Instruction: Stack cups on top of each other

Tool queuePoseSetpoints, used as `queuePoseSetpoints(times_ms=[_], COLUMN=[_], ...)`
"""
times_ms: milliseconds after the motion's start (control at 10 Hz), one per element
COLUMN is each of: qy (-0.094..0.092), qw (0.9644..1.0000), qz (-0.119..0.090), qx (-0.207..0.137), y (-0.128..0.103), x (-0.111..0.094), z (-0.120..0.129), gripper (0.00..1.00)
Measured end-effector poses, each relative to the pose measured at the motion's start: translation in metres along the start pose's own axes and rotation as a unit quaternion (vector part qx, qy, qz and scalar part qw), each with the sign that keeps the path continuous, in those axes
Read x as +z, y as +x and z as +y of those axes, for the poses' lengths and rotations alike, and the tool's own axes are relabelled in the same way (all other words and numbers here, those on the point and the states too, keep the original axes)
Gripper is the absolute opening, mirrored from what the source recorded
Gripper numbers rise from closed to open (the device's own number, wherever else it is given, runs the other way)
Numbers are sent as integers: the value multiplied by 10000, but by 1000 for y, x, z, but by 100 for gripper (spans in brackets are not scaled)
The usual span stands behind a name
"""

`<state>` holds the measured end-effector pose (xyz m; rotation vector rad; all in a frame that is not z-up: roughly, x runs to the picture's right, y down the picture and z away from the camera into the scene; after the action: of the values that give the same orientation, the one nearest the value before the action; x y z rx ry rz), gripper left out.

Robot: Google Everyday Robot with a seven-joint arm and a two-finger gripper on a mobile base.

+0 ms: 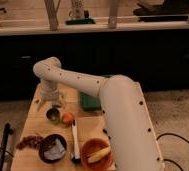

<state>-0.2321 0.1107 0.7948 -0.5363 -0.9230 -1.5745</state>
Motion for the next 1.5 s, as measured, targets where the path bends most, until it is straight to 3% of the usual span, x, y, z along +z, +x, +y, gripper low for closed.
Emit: queuePoseSetpoints(times_ms=[1500], qy=[69], qw=[9998], qz=[80], qx=[-153], y=[4], x=[-19], z=[6], gripper=[80])
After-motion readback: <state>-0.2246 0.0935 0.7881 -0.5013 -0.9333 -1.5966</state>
